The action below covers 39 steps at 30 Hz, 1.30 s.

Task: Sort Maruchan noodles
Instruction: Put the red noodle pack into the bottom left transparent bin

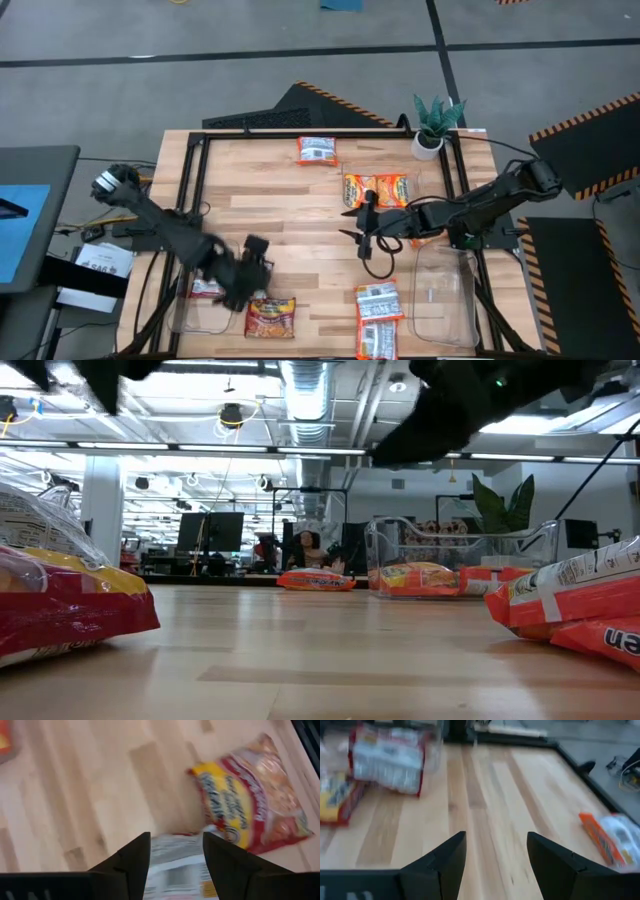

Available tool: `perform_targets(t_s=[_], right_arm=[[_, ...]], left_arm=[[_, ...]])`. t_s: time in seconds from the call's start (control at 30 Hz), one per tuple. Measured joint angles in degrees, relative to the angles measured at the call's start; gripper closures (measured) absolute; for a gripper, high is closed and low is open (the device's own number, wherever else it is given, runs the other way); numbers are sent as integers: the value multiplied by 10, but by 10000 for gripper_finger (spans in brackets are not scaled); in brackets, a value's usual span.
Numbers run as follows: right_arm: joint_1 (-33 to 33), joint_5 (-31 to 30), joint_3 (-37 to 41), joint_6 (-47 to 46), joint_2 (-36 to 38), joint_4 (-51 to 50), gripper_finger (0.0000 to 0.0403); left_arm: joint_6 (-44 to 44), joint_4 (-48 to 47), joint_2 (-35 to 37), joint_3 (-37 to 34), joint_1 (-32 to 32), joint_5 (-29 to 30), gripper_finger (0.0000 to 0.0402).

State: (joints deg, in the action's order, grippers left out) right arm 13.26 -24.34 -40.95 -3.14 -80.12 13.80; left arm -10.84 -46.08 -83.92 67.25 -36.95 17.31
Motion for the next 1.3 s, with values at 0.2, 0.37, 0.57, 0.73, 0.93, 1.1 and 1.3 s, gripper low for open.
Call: perform_targets(t_s=[0.2,0.37,0.57,0.73,0.93,1.1,1.3], right_arm=[[-4,0,1,0,-7,1,171],[-4,0,0,0,-4,2,171],[-7,-1,0,0,-4,0,171],[-7,-2,0,0,-4,0,171],[-6,-3,0,0,-4,0,171],[-7,-3,0,0,-4,0,171],[-7,-3,0,-3,-5,0,171]], left_arm=[[-4,-33,-88,56,-87,53,230],[-28,-92,-156,116,-119,69,230],[-99,-166,-206,153,-125,20,230],[-111,-199,-235,153,-125,29,230],[-114,-269,-265,155,-125,35,230],[-113,-279,-264,155,-122,66,230],[-103,-278,-264,149,-103,69,246]])
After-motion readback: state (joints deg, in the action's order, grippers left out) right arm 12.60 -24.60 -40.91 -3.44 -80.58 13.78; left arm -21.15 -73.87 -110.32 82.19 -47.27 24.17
